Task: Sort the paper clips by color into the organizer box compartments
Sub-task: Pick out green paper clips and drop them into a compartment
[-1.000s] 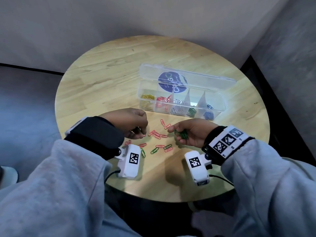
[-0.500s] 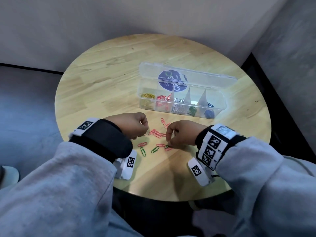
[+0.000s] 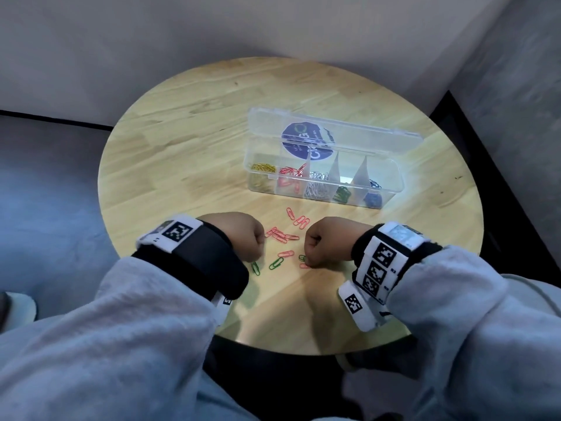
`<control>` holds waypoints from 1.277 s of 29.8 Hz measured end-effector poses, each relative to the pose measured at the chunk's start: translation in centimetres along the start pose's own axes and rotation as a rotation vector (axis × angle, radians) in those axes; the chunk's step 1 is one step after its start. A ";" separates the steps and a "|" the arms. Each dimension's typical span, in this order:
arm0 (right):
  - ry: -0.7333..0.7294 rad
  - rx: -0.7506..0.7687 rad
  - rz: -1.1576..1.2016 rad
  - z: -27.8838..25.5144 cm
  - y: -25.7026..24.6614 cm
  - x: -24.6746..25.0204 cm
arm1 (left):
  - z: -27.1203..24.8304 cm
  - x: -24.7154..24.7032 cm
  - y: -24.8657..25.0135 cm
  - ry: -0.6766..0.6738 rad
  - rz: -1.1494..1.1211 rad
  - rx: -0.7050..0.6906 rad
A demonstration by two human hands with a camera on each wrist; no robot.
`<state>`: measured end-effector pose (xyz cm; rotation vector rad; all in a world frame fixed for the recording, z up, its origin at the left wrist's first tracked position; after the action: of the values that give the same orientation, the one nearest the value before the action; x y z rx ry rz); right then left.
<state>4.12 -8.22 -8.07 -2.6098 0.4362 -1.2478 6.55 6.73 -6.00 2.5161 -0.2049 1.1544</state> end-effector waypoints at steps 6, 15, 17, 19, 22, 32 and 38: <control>-0.006 0.021 0.273 -0.6 1.1 0.7 | 0.0 -1.0 0.7 -0.004 0.134 -0.039; 0.003 0.015 0.442 -1.4 2.1 1.0 | 1.5 -2.2 0.3 -0.069 0.106 -0.070; -0.005 0.016 0.517 -1.7 2.5 0.9 | 1.3 -2.4 0.5 -0.091 0.066 -0.082; -0.038 0.019 0.625 -2.0 2.8 0.7 | 1.0 -1.9 0.7 -0.099 -0.017 -0.101; -0.063 0.022 0.812 -2.1 3.2 0.1 | 0.4 -0.5 1.3 -0.168 -0.415 -0.176; -0.125 0.009 1.269 -2.0 4.1 -0.6 | 0.7 1.3 0.9 -0.029 -1.307 -0.113; -0.139 -0.067 1.369 -2.0 4.5 -1.3 | 0.5 0.5 1.4 -0.140 -1.391 -0.114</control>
<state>1.02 -12.08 -9.17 -1.6236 1.7776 -0.5167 6.84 5.24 -5.51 1.8464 1.1952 0.3349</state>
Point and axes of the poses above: each hand's wrist, its own z-axis towards the middle knuckle, its own x-axis out of the back of the hand, y = z × x, the point moved 6 cm from there along z, towards the middle knuckle, and after that the axes turned 1 degree about -z, right-handed, at the moved point
